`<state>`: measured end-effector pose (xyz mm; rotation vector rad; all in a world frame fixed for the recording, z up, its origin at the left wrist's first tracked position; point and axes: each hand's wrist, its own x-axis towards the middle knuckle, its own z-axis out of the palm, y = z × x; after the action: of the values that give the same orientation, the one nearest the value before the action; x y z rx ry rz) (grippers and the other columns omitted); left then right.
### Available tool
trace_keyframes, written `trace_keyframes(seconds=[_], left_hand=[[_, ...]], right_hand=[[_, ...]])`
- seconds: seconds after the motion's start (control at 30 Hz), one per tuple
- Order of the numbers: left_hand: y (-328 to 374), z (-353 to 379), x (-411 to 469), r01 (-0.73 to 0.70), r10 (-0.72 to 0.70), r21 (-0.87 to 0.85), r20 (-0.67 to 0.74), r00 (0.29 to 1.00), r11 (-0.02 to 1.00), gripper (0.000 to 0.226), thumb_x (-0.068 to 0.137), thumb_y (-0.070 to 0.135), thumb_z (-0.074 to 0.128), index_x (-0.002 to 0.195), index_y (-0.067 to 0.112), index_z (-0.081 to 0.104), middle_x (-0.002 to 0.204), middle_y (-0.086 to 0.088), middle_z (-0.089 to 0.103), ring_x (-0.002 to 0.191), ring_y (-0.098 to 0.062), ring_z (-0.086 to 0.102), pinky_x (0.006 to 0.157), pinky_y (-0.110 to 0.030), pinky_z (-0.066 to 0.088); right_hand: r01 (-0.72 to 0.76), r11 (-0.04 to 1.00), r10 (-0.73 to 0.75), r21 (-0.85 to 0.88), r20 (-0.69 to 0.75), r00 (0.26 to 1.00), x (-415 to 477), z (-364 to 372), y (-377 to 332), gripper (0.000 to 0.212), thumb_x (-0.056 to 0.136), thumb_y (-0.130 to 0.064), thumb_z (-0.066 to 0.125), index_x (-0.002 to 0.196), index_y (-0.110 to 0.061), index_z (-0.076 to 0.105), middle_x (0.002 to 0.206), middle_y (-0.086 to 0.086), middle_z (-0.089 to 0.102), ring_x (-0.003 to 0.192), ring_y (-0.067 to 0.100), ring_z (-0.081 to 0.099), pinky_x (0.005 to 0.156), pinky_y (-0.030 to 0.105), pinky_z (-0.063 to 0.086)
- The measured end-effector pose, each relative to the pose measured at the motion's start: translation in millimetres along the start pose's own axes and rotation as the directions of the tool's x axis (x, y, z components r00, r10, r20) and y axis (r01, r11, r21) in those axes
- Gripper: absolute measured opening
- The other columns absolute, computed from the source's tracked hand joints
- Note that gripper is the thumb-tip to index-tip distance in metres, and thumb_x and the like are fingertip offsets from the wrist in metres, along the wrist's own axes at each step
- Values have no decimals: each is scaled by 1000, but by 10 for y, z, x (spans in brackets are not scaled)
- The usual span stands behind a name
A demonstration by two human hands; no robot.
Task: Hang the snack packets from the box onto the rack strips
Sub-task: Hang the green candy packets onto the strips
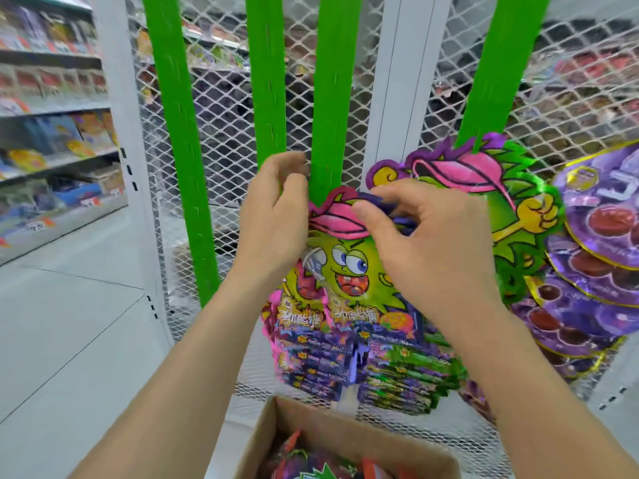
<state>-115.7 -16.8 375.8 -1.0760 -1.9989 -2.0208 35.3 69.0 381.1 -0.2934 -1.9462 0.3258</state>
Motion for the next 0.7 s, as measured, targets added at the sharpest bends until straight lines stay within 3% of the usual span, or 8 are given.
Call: trace_keyframes(seconds=[0.07, 0.13, 0.2, 0.3, 0.4, 0.47, 0.6, 0.7], left_hand=[[47, -15, 88, 61, -60, -50, 15, 998, 997, 35, 91, 26, 49, 115, 21, 75, 110, 6, 75, 107, -5, 67, 99, -31, 51], [90, -71, 124, 110, -107, -88, 37, 994, 990, 26, 96, 28, 53, 97, 24, 79, 96, 4, 77, 91, -5, 68, 87, -31, 52], [127, -133, 155, 175, -164, -116, 101, 981, 978, 28, 100, 37, 57, 89, 26, 80, 92, 10, 78, 91, -6, 71, 87, -31, 52], [136, -173, 172, 285, -220, -218, 279, 935, 933, 34, 97, 52, 63, 97, 25, 84, 103, 1, 82, 102, -21, 78, 102, -45, 54], [109, -155, 185, 256, -191, -155, 343, 920, 954, 46, 88, 68, 69, 112, 31, 81, 119, 4, 79, 119, -22, 72, 112, -50, 47], [125, -154, 168, 263, -200, -153, 336, 920, 953, 41, 92, 63, 67, 112, 31, 82, 119, 6, 79, 120, -18, 71, 114, -48, 45], [229, -161, 102, 312, -232, -192, 352, 907, 930, 29, 101, 40, 64, 105, 18, 83, 104, -1, 82, 101, -19, 79, 108, -45, 52], [272, -171, 83, 306, -225, -201, 344, 912, 931, 27, 100, 32, 64, 92, 16, 84, 94, -6, 82, 89, -23, 80, 99, -43, 57]], right_hand=[[26, 1000, -27, -13, -41, 999, 116, 52, 29, 13, 92, -35, 77, 93, -23, 81, 78, -9, 77, 69, 13, 69, 67, 41, 56], [12, 1000, -13, -25, -62, 998, 221, 105, 49, 16, 93, -38, 75, 94, -24, 82, 77, -8, 77, 69, 18, 69, 65, 42, 55], [-12, 1000, 10, -13, -95, 995, 312, 145, 56, 17, 93, -40, 74, 93, -25, 82, 74, -10, 74, 66, 14, 67, 64, 40, 55], [-50, 996, 59, 74, -127, 990, 413, 181, 53, 12, 91, -35, 76, 88, -25, 82, 67, -19, 68, 61, 0, 62, 63, 26, 53], [-74, 989, 90, 129, -124, 988, 462, 220, 31, 11, 90, -32, 75, 86, -25, 82, 69, -18, 71, 59, -2, 62, 60, 17, 46], [-85, 987, 102, 139, -116, 988, 474, 244, 16, 13, 91, -32, 74, 82, -23, 80, 67, -17, 70, 57, -1, 61, 57, 15, 43], [-133, 982, 145, 136, -85, 986, 469, 278, 42, 23, 90, -36, 71, 78, -17, 79, 64, -8, 71, 58, 9, 66, 58, 36, 55], [-154, 981, 163, 122, -68, 984, 452, 264, 49, 22, 88, -35, 73, 75, -19, 77, 62, -8, 70, 57, 11, 67, 59, 36, 56]])
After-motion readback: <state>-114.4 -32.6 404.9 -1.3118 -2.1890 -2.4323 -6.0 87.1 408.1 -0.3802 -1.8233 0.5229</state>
